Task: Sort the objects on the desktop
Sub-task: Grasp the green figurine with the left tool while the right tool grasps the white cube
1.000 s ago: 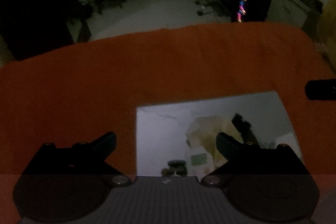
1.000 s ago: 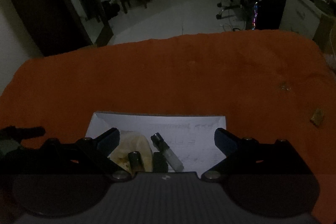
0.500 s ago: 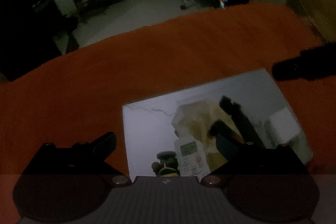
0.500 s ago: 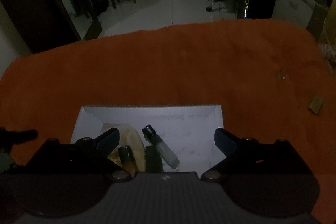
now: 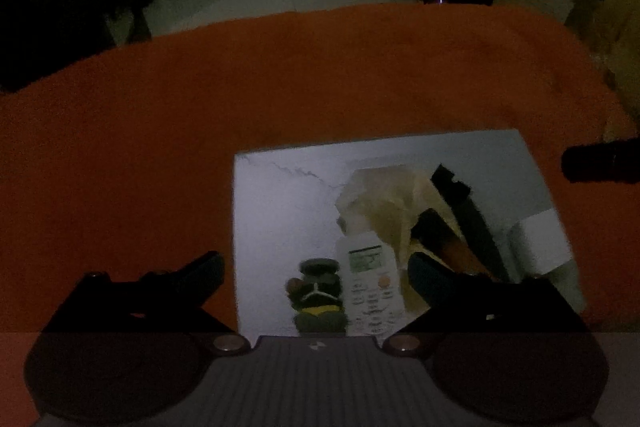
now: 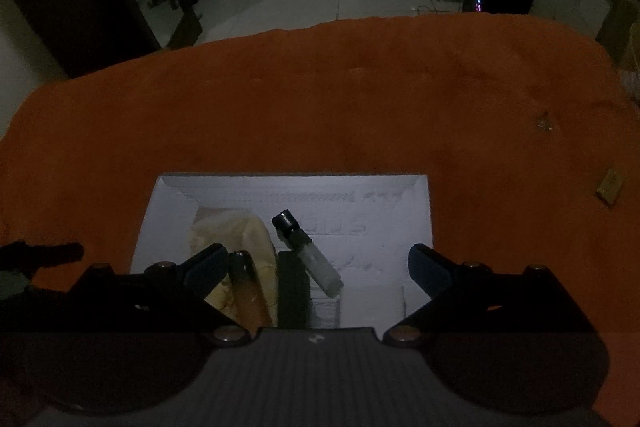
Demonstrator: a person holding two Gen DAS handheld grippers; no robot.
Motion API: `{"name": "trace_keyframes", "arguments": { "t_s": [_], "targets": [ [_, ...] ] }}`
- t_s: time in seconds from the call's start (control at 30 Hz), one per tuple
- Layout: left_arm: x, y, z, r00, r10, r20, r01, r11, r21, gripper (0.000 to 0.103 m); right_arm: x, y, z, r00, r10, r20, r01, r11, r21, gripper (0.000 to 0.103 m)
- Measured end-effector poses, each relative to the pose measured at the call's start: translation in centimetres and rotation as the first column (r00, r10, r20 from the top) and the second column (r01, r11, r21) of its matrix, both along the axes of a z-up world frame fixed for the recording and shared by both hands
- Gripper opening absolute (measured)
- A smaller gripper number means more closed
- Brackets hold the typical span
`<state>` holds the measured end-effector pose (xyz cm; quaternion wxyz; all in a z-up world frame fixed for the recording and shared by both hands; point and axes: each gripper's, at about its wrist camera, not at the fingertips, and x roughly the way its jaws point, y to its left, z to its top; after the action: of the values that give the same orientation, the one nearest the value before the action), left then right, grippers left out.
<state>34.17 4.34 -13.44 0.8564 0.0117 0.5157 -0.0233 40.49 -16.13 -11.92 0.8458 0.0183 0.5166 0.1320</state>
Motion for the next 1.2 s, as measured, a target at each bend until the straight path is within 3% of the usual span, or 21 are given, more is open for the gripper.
{"name": "trace_keyframes", "arguments": {
  "t_s": [0.13,0.4,0.53,0.7,0.83,1.03,1.2],
  "targets": [
    [0.1,0.2,-0.4,1.000,-0.021,-0.010,0.021,0.999,0.036,0.100,-0.2,0.0,-0.9,1.000,0.011,-0.018,-0.011,1.000,-0.014,0.099],
    [0.3,0.5,-1.1,0.997,-0.050,-0.061,0.051,0.998,0.028,0.101,-0.6,-0.1,-2.8,0.998,0.032,-0.055,-0.035,0.998,-0.043,0.098],
    [0.3,0.5,-2.0,0.993,-0.046,-0.106,0.050,0.998,0.038,0.101,-0.8,-0.2,-3.8,0.996,0.042,-0.073,-0.047,0.997,-0.056,0.082],
    [0.2,1.0,-3.5,0.991,-0.030,-0.131,0.038,0.997,0.065,0.101,-1.0,-0.3,-4.9,0.994,0.054,-0.097,-0.061,0.995,-0.073,0.072],
    [0.2,1.2,-4.5,0.989,-0.051,-0.135,0.063,0.995,0.082,0.080,-1.1,-1.8,-6.8,0.994,0.006,-0.113,-0.013,0.998,-0.060,0.070],
    [0.4,0.7,-5.1,0.988,-0.073,-0.136,0.086,0.991,0.099,0.074,-0.6,-2.1,-8.4,0.990,-0.051,-0.131,0.042,0.997,-0.065,0.066],
    [0.4,0.3,-5.5,0.986,-0.078,-0.147,0.087,0.995,0.055,0.048,-0.3,-1.8,-8.6,0.991,-0.043,-0.129,0.031,0.995,-0.094,0.063]
  ]
}}
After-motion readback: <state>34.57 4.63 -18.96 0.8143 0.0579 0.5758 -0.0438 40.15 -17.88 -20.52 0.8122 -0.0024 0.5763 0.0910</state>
